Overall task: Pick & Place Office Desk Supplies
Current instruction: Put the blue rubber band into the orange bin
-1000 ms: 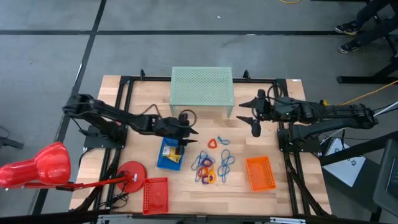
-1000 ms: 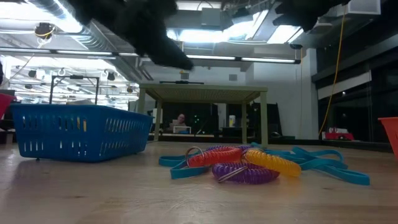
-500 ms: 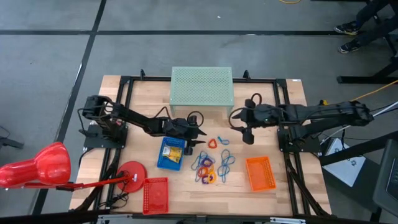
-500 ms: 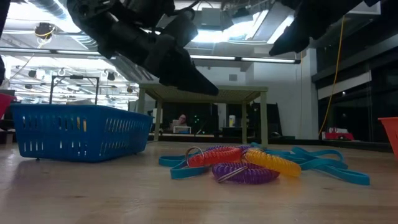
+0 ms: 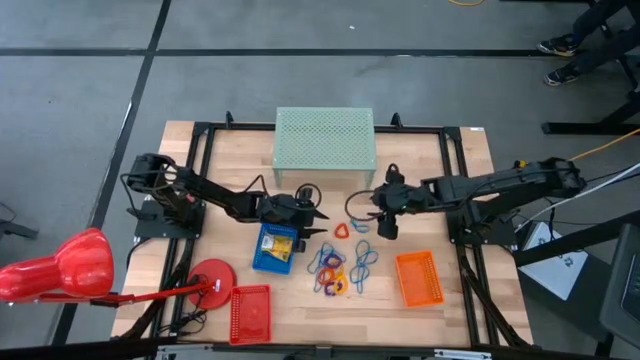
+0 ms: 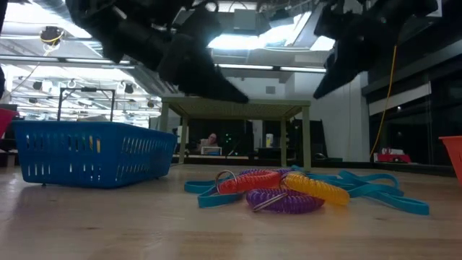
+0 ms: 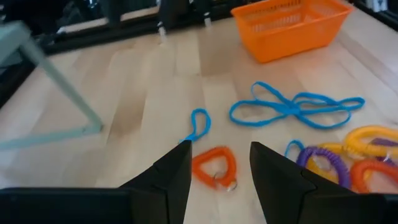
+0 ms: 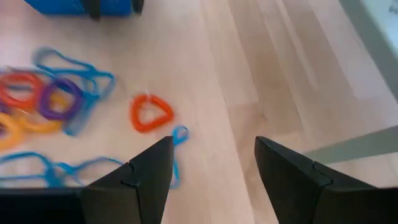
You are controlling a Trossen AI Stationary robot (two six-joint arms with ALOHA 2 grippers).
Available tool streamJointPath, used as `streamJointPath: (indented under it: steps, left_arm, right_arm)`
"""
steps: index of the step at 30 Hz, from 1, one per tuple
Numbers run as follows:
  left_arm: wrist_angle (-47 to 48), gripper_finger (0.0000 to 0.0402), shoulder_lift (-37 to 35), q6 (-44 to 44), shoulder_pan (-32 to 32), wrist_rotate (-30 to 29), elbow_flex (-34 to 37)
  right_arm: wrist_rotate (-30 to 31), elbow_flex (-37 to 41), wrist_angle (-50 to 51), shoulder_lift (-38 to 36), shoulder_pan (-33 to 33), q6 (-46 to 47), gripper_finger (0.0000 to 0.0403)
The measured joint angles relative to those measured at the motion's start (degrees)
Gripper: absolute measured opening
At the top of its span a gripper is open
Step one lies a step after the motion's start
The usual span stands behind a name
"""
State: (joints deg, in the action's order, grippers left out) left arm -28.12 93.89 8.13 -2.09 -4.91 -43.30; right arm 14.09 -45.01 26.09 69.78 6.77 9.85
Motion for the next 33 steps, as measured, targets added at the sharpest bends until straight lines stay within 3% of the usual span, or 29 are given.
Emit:
streamJointPath:
  steps: [7,13,17,23,33]
  left_arm:
    - [-9.34,0.0159,-1.92,-3.18,0.71,-1.61,9.13]
    - [-10.48,0.0159,-7.83,-2.54,0.71,-2.47,11.36]
    - [-8.20,0.0159,-13.49,-1.10,0.71,-2.49,12.97]
    - [3.88,0.0159,-20.21,-1.80,0.71,-3.14,15.75]
    - [2.36,0.0159,-25.21,-5.28,0.71,-6.02,21.93]
  right_arm:
    - [1.51,1.73,-2.79,4.97,2.81,1.22,0.0226]
    - [-4.94,4.34,-9.76,8.55,3.18,4.84,0.0226]
    - [-4.96,5.13,-9.67,10.87,3.21,6.34,0.0226]
    - [-4.64,5.11,-11.59,12.16,3.08,6.19,0.0226]
    - [-6.15,5.07,-14.86,19.39,2.55,6.27,0.0226]
